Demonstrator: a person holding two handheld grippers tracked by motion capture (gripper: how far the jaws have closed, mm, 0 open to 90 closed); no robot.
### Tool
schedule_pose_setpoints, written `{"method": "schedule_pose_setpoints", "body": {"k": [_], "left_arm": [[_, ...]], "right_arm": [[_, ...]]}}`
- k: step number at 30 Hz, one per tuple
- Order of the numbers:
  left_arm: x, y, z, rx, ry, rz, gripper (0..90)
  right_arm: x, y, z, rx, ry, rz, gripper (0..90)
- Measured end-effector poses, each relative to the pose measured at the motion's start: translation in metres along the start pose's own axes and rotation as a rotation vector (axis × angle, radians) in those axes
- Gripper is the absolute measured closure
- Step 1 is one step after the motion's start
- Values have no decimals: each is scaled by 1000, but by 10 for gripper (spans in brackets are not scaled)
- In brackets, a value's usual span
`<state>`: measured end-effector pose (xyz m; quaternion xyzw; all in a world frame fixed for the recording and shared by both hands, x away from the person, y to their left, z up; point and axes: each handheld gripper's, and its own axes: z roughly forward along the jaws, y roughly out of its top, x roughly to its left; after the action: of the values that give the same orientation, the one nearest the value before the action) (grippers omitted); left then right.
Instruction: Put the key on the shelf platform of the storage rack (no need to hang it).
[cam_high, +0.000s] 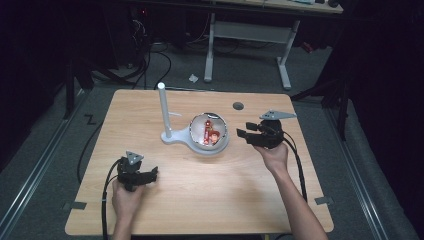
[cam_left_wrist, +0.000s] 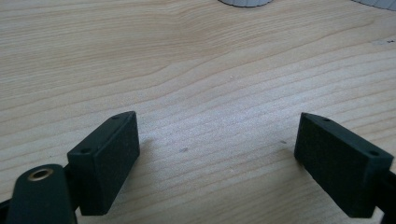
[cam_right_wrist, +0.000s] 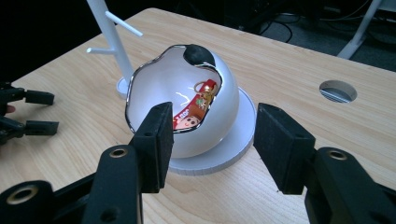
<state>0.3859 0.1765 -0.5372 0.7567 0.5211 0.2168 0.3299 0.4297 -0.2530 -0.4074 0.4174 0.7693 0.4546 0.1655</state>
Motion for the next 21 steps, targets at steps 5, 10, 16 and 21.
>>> {"method": "schedule_pose_setpoints", "body": {"k": [5,10,16,21], "left_arm": [[0,0,0,0,-1,-1,144],[0,0,0,-1,-1,-1,144],[0,0,0,0,0,0,144],[0,0,0,-1,0,-1,144]], "right_arm": [[1,-1,-6,9,-4,-3,475],[2,-3,-12,1,-5,-1,476],[5,-6,-19,-9,-26,-19,486],[3,-11,-28,-20,-33,0,485]]}}
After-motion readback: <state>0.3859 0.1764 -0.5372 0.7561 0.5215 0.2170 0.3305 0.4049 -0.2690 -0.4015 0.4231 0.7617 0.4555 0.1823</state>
